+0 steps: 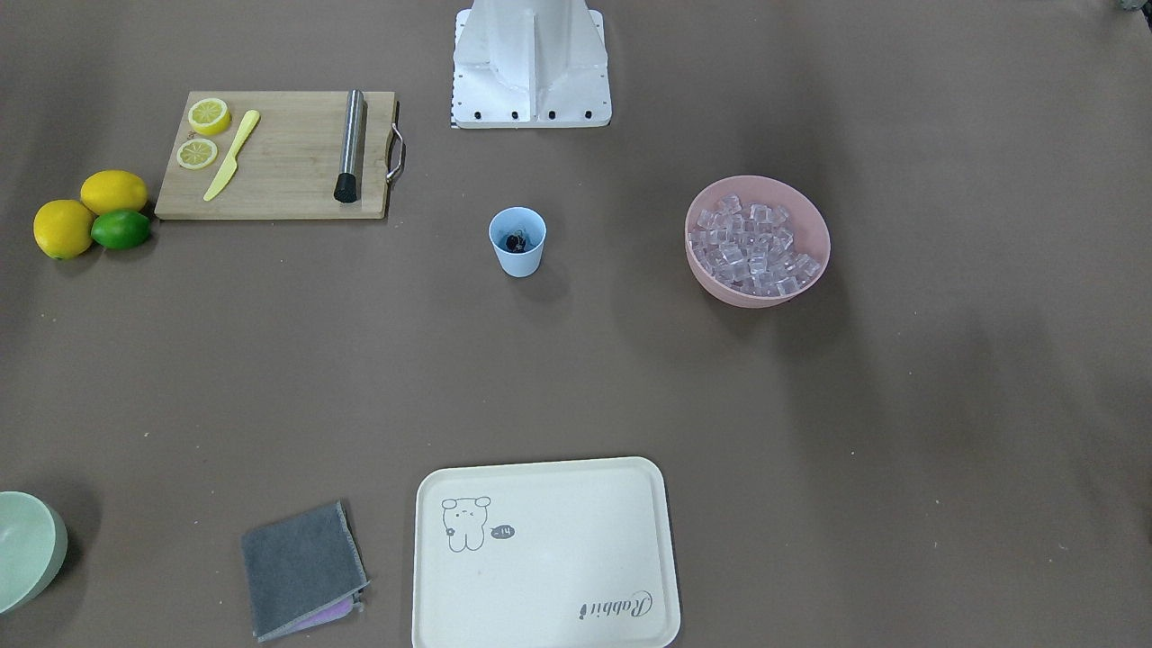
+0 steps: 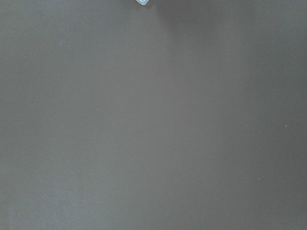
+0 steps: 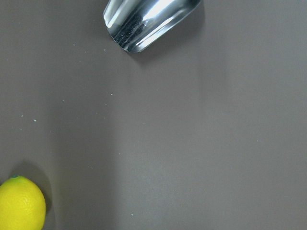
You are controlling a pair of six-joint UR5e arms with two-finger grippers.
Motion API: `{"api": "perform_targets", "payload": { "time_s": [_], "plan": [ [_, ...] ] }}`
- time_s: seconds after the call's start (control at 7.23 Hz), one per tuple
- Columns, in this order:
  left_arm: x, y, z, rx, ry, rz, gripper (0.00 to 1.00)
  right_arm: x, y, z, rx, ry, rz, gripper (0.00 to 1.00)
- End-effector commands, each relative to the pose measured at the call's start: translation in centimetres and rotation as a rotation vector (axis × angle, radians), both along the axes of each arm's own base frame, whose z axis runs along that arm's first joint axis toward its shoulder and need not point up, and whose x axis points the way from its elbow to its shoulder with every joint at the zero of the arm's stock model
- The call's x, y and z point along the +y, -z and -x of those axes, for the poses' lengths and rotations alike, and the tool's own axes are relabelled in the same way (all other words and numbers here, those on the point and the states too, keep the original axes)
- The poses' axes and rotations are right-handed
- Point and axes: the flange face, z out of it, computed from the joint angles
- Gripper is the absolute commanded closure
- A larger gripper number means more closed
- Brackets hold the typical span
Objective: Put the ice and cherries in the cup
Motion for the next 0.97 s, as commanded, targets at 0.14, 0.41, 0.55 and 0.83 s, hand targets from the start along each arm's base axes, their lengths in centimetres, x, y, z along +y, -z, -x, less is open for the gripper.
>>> {"api": "perform_targets", "payload": {
  "time_s": [0.14,0.41,0.55,0.83],
  "plan": [
    [0.0,0.0,-0.1,0.001,-0.001,-0.002,0.01,1.0,-1.0,0.1,-0.014,-0.001,0.022,0.00],
    [-0.1,0.1,-0.1,0.001,-0.003,-0.005,0.01,1.3,-1.1,0.1,-0.012,-0.002,0.025,0.00],
    [-0.2,0.1,-0.1,0.000,-0.002,-0.005,0.01,1.6,-0.7,-0.5,-0.017,-0.017,0.017,0.00],
    [-0.2,0.1,-0.1,0.000,-0.003,-0.008,0.01,2.2,-0.9,-0.3,-0.035,0.016,-0.012,0.00]
  ]
}}
